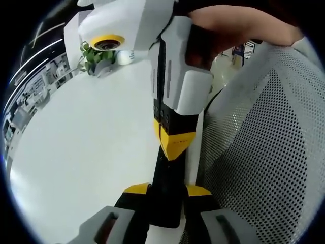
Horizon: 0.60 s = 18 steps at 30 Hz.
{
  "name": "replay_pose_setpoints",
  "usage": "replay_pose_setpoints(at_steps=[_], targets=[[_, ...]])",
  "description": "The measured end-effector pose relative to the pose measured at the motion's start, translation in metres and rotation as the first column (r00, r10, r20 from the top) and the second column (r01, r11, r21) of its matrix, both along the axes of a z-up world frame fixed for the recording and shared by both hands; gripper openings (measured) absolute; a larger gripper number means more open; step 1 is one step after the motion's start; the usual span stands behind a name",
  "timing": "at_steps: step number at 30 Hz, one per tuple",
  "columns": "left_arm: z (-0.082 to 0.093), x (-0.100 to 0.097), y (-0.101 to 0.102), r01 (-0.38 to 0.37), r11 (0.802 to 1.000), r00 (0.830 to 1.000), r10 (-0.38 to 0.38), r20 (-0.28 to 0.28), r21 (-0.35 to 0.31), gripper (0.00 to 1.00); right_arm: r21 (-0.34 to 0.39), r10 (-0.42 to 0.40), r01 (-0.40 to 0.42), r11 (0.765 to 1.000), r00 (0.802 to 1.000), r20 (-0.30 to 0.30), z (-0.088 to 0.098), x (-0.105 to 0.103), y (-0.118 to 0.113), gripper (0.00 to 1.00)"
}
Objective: Press the specified remote control buttons in sequence, fully releasing each button before pressing the next.
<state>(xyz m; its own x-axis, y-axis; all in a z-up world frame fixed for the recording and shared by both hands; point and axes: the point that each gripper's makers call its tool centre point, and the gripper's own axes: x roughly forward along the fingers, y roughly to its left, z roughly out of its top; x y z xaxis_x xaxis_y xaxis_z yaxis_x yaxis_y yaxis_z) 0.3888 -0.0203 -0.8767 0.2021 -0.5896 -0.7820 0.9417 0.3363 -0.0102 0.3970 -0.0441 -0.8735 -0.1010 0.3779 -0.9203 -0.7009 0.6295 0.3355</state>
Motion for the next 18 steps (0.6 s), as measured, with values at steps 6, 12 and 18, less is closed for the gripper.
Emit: replay_pose_setpoints(at_steps=[6, 12, 18], targets=[[0.000, -0.001, -0.001, 0.001, 1.000, 1.000, -0.001, -0.001, -0.003, 0.27, -0.021, 0.074, -0.073, 0.997, 0.997, 0.031, 0.003, -0.006, 0.003, 0.00], [0.000, -0.001, 0.000, 0.002, 1.000, 1.000, -0.002, 0.001, -0.002, 0.26, -0.007, -0.010, 0.010, 1.000, 1.000, -0.018, 0.004, -0.004, 0.001, 0.00], [0.001, 0.000, 0.000, 0.001, 1.000, 1.000, -0.001, 0.003, 0.000, 0.25, -0.012, -0.051, 0.050, 0.999, 0.999, -0.004, 0.004, 0.003, -0.001, 0.00]])
